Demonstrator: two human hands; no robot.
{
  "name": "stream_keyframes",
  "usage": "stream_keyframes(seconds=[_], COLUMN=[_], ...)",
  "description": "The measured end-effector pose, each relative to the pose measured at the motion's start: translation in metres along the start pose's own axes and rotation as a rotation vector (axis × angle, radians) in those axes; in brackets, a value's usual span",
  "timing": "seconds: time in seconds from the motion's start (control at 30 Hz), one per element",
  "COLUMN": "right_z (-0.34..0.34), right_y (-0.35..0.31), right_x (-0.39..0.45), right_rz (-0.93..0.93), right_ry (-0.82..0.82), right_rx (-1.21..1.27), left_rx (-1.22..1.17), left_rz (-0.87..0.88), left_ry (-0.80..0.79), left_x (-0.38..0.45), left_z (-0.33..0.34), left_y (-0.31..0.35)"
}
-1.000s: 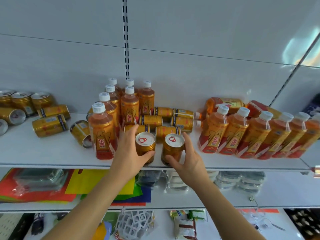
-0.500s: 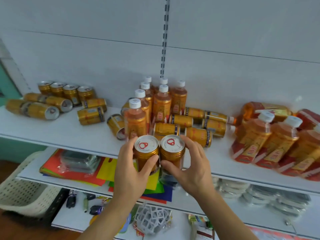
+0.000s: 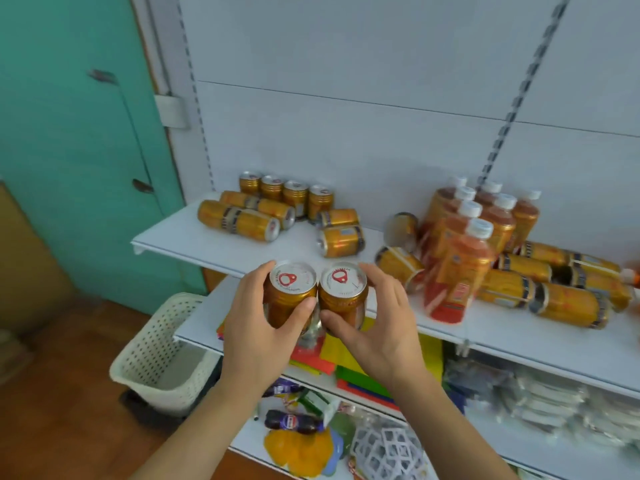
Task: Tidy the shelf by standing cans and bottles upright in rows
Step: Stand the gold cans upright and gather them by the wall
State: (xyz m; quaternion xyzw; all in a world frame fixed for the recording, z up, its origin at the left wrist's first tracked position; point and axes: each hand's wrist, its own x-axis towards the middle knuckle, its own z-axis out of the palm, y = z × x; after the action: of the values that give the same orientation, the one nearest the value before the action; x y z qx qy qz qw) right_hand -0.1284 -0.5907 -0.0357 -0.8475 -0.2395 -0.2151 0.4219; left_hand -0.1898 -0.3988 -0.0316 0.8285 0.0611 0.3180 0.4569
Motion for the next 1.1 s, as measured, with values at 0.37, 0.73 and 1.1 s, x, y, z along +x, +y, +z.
stream_keyframes(seconds=[0.37, 0.73, 1.1], right_z=[0.143, 0.267, 0.347], right_y=[-0.049, -0.052, -0.074], right_x=[0.086, 0.167, 0.184], right_rz=[0.02, -0.017, 0.022], right_ry=[-0.044, 0.003, 0.117], right_rx=[-0.001, -0.065, -0.277], left_rx=[0.075, 0.122, 0.038], left_rz=[-0.032, -0.124, -0.103], left_ry=[0.017, 0.002, -0.131], left_x=[0.103, 0.212, 0.281], left_z=[-0.08, -0.118, -0.139], left_y=[-0.1, -0.186, -0.269])
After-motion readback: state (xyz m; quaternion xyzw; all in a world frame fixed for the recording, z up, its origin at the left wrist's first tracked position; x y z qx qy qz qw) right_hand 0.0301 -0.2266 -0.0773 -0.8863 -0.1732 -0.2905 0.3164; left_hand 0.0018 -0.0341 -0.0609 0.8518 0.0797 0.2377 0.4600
